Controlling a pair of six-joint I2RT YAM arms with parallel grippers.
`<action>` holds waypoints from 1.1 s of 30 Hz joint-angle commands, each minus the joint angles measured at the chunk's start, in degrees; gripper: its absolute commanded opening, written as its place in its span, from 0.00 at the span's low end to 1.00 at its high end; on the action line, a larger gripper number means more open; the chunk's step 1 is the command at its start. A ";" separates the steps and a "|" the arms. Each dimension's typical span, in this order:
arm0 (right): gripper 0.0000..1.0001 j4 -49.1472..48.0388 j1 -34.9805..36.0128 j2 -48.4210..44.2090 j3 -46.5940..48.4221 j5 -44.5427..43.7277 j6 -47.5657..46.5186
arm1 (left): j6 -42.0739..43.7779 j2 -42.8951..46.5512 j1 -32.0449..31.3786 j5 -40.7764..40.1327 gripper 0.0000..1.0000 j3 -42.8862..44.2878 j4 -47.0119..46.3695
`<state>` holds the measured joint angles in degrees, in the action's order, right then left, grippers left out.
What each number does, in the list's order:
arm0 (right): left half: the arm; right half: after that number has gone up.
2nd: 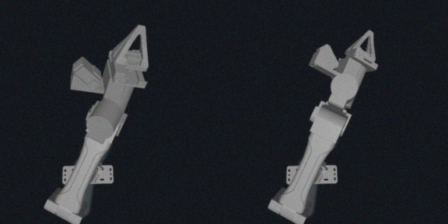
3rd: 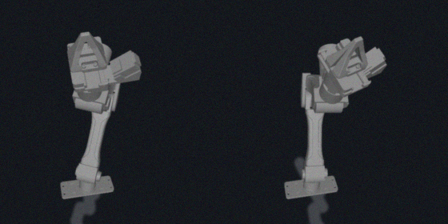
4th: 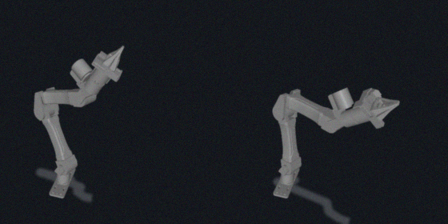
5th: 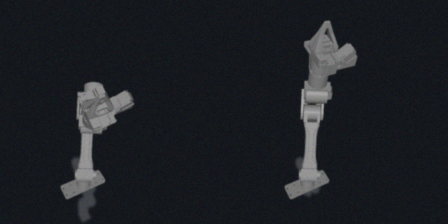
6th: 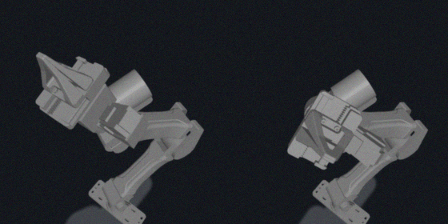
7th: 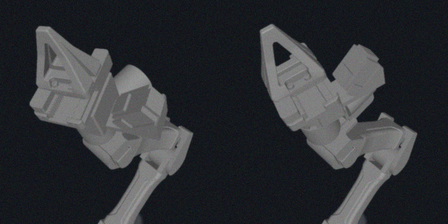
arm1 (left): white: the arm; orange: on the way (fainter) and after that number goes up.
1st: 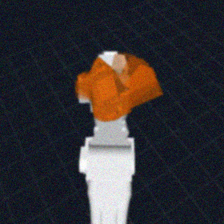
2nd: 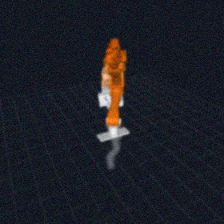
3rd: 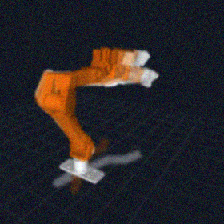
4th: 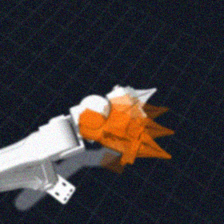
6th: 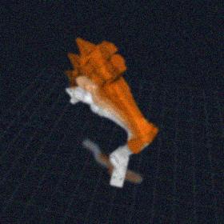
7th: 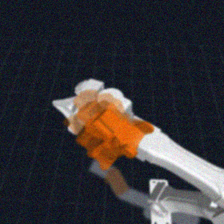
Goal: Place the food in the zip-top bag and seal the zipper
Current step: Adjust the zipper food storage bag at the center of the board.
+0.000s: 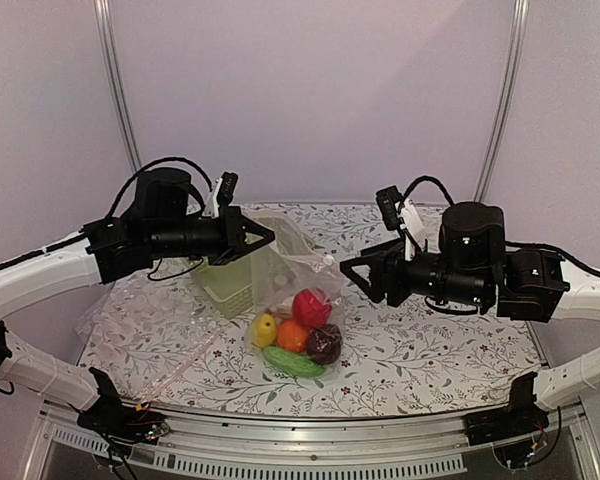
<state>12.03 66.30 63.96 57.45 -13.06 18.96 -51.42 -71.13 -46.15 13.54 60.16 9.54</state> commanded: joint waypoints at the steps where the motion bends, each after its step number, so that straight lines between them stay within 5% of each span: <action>1: 0.52 -3.61 -0.22 2.96 -0.35 1.27 -1.03 | 1.31 0.81 0.89 0.69 0.00 1.69 1.62; 33: 0.18 -5.85 -0.24 6.26 -2.34 0.83 0.08 | 2.11 -0.33 1.06 1.30 0.00 3.10 2.76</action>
<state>6.79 66.30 69.78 55.61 -11.88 18.59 -50.46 -71.18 -46.04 14.31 61.78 11.84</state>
